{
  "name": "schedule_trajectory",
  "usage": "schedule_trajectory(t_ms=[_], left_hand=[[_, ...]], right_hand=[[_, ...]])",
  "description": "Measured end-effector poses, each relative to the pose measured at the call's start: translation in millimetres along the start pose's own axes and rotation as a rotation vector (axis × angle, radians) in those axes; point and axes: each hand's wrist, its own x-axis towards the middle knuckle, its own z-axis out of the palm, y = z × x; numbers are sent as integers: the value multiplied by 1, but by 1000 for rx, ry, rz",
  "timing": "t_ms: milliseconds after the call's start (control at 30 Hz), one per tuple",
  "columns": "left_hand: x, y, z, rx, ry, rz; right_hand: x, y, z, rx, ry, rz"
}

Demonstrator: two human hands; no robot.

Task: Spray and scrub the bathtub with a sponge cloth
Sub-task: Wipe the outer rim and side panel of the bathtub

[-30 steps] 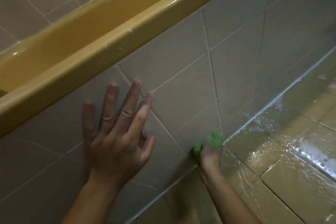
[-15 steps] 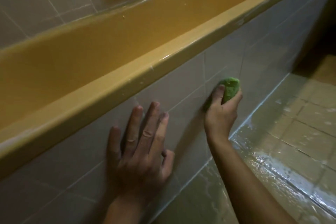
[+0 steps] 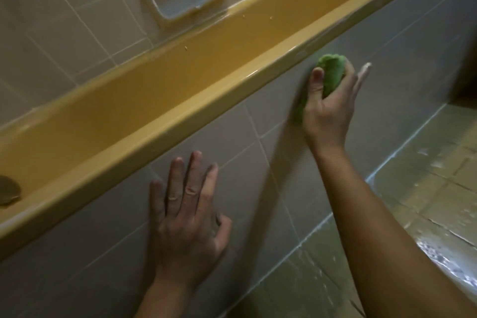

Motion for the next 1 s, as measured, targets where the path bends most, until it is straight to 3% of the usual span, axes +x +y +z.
schedule_trajectory(t_ms=[100, 233, 300, 367, 467, 533, 600, 733, 800, 867, 967, 1000], left_hand=[[19, 10, -3, 60, -23, 26], [51, 25, 8, 101, 13, 66], [66, 31, 13, 128, -6, 108], [78, 37, 12, 148, -77, 163], [90, 55, 6, 195, -196, 209], [91, 63, -1, 214, -252, 227], [89, 63, -7, 214, -287, 225], [77, 72, 1, 155, -226, 101], [72, 77, 10, 133, -191, 75], [67, 75, 15, 129, -183, 75], [60, 66, 19, 162, -173, 103], [59, 64, 21, 171, -167, 114]], right_hand=[[4, -18, 8, 63, 14, -7], [-44, -50, 15, -23, -242, -525], [-37, -21, 7, -45, -242, -579], [-25, 35, 4, -54, -74, -264], [-15, 114, -5, 77, 201, 527], [-16, 123, -3, 137, 287, 783], [-38, 100, 5, 88, 224, 673], [-92, 61, 8, 36, -64, -7], [-92, 87, 6, 6, -85, -105], [-97, 130, 2, 7, 3, 164], [-105, 200, -11, 137, 256, 1071], [-103, 215, -15, 170, 328, 1278]])
